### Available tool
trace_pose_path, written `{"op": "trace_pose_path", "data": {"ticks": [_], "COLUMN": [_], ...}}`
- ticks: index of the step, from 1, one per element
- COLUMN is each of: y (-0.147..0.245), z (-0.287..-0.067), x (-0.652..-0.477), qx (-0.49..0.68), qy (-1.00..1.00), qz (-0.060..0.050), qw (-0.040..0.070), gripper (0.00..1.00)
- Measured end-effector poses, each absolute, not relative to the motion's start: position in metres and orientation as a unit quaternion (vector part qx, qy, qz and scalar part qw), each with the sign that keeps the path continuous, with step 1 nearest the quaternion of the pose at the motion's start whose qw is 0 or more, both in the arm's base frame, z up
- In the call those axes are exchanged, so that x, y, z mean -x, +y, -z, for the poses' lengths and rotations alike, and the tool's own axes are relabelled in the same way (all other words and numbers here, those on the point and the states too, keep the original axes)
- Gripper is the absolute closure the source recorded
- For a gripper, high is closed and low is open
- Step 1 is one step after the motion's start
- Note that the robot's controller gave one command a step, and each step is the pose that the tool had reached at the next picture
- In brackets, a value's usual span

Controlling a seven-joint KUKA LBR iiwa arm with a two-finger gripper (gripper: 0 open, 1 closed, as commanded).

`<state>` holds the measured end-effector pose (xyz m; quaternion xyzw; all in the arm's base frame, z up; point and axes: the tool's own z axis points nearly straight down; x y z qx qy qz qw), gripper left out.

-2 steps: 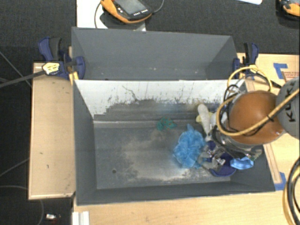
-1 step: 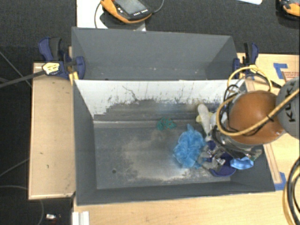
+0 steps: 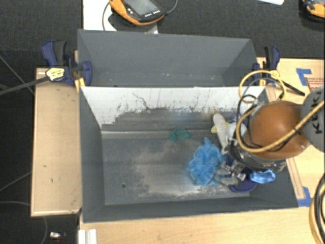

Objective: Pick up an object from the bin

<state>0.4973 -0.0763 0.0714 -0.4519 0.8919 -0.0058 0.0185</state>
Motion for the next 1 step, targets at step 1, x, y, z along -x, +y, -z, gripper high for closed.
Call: {"op": "trace_pose_path", "data": {"ticks": [1], "y": [-0.0718], "z": [-0.0711], "x": [-0.4774], "qx": [0.567], "qy": [0.823], "qz": [0.008], "qw": [0.018], "gripper": [1.00]}}
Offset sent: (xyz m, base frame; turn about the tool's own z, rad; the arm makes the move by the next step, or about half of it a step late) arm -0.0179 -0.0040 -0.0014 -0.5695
